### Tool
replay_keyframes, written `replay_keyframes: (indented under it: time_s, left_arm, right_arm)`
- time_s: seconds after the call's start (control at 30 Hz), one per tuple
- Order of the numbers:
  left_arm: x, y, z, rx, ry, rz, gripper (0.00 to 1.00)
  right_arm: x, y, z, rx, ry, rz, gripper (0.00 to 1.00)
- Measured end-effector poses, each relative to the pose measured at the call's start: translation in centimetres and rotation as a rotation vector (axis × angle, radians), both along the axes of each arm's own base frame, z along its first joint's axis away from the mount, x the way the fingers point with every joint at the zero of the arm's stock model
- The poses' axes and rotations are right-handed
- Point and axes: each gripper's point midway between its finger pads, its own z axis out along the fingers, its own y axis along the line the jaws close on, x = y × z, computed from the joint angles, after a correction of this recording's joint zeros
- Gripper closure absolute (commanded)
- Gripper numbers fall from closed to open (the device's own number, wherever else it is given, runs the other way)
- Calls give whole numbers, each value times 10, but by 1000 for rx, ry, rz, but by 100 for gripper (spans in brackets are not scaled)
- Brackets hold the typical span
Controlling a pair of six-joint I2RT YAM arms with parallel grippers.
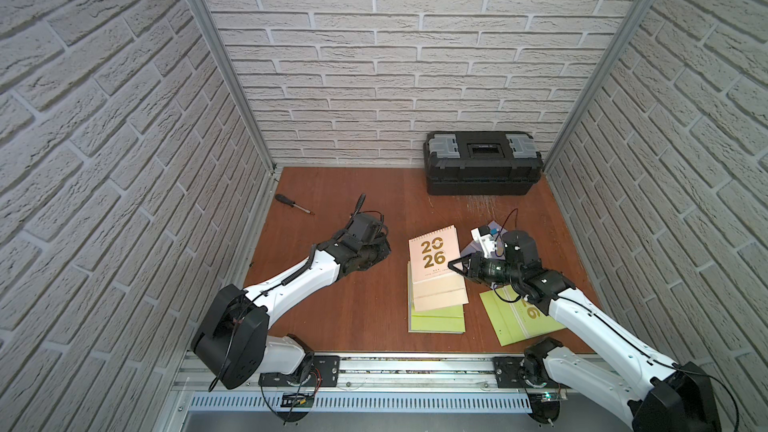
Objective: Stack the calendars
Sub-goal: Place the calendar at the calendar.
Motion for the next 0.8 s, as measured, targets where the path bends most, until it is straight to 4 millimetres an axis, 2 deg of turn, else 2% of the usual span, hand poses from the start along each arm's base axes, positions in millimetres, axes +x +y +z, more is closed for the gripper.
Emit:
replay_keyframes:
  time_s: [0.4,0.57,0.8]
  left_arm:
    - [-9,-32,-30,10,42,-46,100]
    - [-9,-36,-38,12,56,-45,100]
    - [-6,-41,-43,0,56,-41,100]
  right_arm:
    - [-19,-10,-25,7,39,-40,97]
    - [-23,-11,-36,7,70,-48,97]
    - [-21,-9,-40,40,71,-62,97]
